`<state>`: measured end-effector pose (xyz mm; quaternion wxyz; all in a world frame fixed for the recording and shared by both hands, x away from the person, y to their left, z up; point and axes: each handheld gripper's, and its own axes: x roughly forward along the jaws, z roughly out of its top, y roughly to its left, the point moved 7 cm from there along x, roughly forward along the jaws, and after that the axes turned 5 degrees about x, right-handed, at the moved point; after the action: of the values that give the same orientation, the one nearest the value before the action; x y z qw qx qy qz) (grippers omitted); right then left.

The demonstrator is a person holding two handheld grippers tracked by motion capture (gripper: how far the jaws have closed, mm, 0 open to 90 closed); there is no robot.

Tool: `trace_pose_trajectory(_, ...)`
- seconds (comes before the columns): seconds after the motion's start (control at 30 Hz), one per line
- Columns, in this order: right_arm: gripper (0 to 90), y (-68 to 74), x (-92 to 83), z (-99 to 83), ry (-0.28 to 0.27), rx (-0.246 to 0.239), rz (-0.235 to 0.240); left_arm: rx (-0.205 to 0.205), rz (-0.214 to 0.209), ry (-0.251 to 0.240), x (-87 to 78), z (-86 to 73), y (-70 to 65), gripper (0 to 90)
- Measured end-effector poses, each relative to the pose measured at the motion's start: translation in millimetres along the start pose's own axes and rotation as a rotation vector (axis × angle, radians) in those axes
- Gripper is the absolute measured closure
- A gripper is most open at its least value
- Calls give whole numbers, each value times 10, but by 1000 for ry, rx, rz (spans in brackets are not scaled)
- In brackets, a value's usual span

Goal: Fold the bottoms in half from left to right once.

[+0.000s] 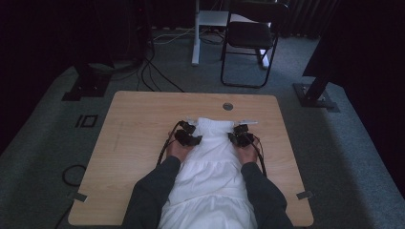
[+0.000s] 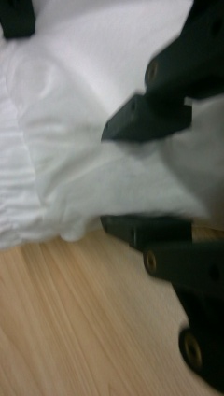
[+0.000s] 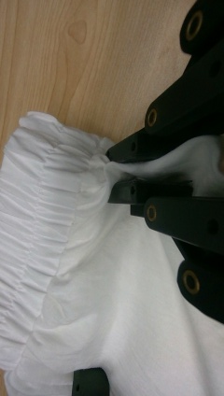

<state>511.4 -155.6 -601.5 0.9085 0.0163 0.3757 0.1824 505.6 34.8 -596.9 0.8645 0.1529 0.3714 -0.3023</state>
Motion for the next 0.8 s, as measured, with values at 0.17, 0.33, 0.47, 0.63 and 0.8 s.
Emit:
trace_pose_trajectory(0.17,818,9,-1,-4,-4,3,-11,-31,-67,-7,0,1,-39,810)
trace_pose_trajectory(0.33,818,9,0,0,0,5,-12,-30,-69,-11,-1,-3,-38,823)
trace_pose_trajectory(0.47,818,5,0,1,2,5,-8,-34,-72,-20,0,-8,-37,823)
trace_pose_trajectory(0.63,818,6,0,0,0,6,-9,-37,-73,-27,0,-12,-38,823)
trace_pose_trajectory(0.8,819,6,0,1,2,9,-8,-44,-75,-26,1,-10,-35,825)
